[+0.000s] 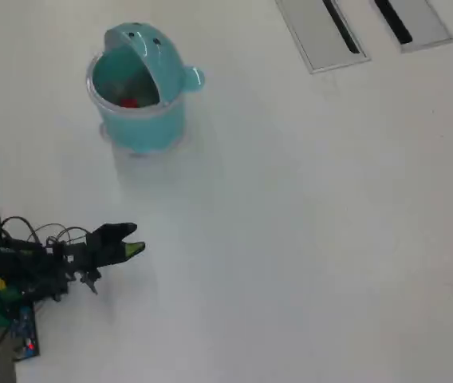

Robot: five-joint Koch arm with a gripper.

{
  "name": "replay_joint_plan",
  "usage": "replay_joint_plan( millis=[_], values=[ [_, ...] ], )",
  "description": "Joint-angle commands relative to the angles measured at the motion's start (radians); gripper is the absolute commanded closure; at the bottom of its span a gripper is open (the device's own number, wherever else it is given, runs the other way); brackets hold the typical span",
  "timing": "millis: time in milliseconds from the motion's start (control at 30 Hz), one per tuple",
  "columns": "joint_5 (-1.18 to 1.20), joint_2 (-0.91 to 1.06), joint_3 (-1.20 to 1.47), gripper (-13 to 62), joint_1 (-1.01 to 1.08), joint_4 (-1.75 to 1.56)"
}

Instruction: Grasp RGB lego blocks and put them in the bin one by one.

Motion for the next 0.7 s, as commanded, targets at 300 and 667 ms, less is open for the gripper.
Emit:
replay_joint_plan(
  millis=[300,667],
  values=[
    [0.043,0.071,0.075,13.9,0.014,0.324],
    [0.044,0.066,0.075,13.9,0.012,0.453]
  ],
)
